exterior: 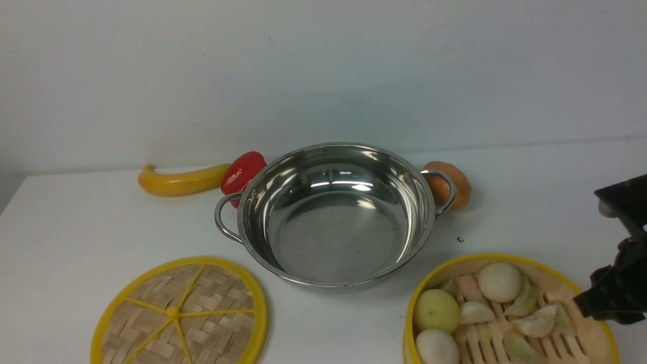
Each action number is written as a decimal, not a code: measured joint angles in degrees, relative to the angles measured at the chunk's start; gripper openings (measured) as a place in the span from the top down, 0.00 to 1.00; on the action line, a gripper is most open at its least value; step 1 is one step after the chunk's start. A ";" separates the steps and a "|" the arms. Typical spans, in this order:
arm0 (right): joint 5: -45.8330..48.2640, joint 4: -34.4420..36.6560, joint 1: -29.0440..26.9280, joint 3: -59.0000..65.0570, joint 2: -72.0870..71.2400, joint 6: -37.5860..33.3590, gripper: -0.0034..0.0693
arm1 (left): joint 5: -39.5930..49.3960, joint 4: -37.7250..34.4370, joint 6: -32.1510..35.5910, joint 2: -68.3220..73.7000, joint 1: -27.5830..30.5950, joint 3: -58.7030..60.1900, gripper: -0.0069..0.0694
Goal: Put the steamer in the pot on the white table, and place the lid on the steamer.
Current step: 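Reach for and grasp the rim of the bamboo steamer holding the buns with the right gripper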
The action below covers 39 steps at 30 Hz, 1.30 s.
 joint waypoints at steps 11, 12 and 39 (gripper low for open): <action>-1.79 0.35 0.00 0.00 2.66 0.00 0.58 | 0.00 0.00 0.00 0.00 0.00 0.00 0.59; -1.85 0.35 0.00 -0.05 3.02 0.00 0.58 | 0.00 0.00 0.00 0.00 0.00 0.00 0.59; -2.87 0.26 0.05 -0.40 7.76 0.09 0.87 | 0.00 0.00 0.00 0.00 0.00 0.00 0.59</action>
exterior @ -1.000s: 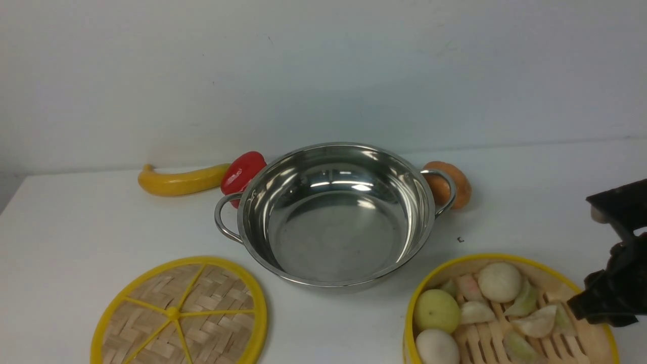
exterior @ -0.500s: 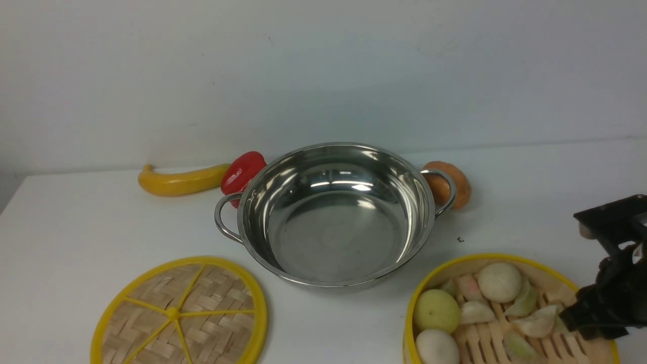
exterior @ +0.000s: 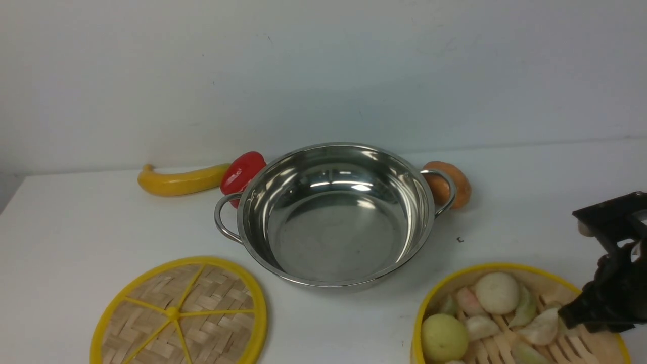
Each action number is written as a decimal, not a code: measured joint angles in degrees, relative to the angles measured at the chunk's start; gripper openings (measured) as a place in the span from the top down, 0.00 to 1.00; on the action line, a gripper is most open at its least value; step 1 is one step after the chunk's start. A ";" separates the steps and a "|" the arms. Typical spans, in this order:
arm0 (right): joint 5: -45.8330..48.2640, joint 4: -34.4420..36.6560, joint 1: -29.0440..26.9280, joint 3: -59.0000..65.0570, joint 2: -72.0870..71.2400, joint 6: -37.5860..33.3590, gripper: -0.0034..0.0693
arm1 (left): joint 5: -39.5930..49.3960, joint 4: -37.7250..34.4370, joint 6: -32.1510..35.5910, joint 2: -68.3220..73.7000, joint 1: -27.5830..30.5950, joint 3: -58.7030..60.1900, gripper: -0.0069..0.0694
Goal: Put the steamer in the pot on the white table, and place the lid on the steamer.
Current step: 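Reach for and grasp the rim of the bamboo steamer holding the buns with the right gripper, then place the bamboo steamer basket of food into the steel pot with the right gripper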
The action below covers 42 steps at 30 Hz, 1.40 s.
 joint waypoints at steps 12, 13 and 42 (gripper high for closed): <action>9.55 0.94 0.06 -10.18 0.29 -0.17 0.86 | 0.00 0.00 0.00 0.00 0.00 0.00 0.59; 10.20 1.16 0.06 -11.23 0.29 -0.34 0.86 | 0.00 0.00 0.00 0.00 0.00 0.00 0.59; 28.90 12.73 7.62 -52.56 12.14 -6.22 0.86 | 0.00 0.00 0.00 0.00 0.00 0.00 0.59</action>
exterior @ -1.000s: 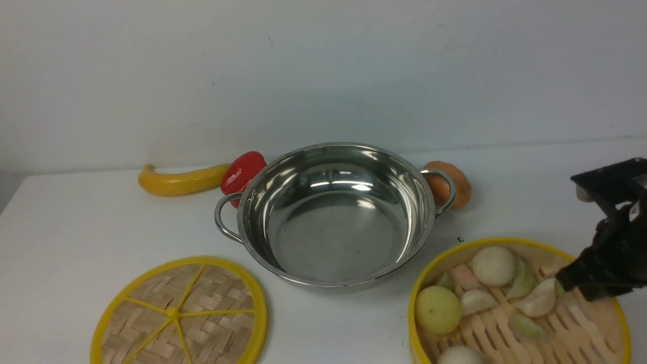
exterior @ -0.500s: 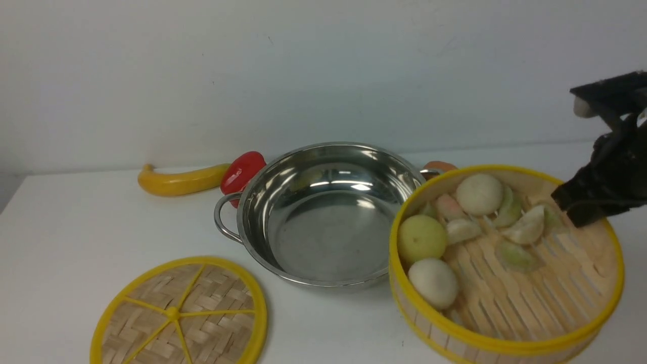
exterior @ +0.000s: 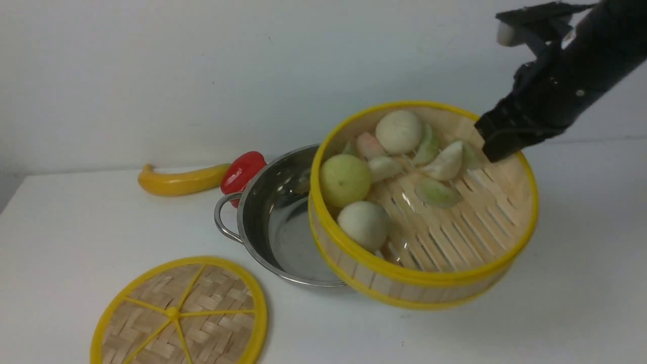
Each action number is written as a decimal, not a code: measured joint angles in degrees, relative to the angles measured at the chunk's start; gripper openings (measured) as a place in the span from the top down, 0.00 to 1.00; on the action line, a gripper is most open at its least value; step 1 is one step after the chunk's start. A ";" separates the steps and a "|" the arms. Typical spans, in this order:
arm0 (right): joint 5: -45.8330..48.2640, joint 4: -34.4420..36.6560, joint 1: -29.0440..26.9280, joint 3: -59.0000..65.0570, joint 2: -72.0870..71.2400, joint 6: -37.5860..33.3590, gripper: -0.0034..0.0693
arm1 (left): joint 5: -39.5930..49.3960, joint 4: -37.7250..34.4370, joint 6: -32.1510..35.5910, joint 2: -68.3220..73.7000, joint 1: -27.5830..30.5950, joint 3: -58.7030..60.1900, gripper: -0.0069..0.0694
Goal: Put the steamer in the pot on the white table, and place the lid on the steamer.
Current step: 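Place the bamboo steamer basket of food into the steel pot with the right gripper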
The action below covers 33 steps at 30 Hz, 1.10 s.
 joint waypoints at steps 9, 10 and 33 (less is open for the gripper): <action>0.00 0.08 1.56 -17.21 12.55 1.06 0.86 | 0.00 0.00 0.00 0.00 0.00 0.00 0.59; 0.06 0.42 1.56 -18.84 13.80 1.06 0.86 | 0.00 0.00 0.00 0.00 0.00 0.00 0.59; 0.06 -2.52 5.94 -30.23 27.79 -0.35 0.86 | 0.00 0.00 0.00 0.00 0.00 0.00 0.59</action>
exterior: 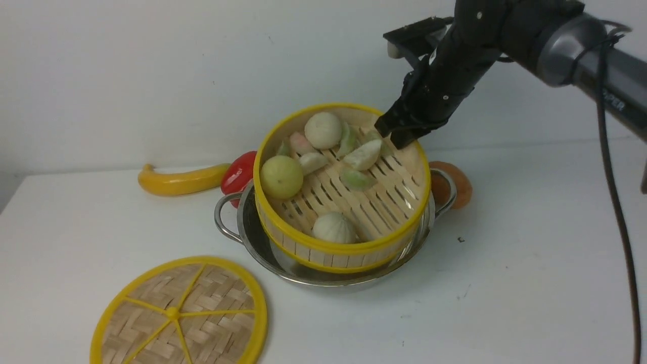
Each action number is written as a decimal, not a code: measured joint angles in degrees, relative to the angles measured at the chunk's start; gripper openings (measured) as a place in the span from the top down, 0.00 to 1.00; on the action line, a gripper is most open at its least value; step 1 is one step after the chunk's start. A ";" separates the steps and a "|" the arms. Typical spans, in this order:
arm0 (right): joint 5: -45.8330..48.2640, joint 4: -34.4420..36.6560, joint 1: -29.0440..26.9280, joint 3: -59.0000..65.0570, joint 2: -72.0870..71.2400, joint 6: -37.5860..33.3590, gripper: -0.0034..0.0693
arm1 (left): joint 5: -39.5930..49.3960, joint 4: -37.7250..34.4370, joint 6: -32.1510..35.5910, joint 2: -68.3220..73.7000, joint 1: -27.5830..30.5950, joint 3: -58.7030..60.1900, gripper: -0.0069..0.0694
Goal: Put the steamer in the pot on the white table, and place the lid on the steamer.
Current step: 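Place the bamboo steamer basket of food into the steel pot with the right gripper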
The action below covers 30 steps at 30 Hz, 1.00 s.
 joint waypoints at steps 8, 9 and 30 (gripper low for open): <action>-0.05 -0.63 0.00 -0.04 1.22 0.00 0.86 | 0.00 0.00 0.00 0.00 0.00 0.00 0.59; -0.16 -0.63 0.00 -0.18 1.74 0.00 0.86 | 0.00 0.00 0.00 0.00 0.00 0.00 0.59; -1.14 -1.07 0.00 -0.42 4.91 -0.97 0.86 | 0.00 0.00 0.00 0.00 0.00 0.00 0.59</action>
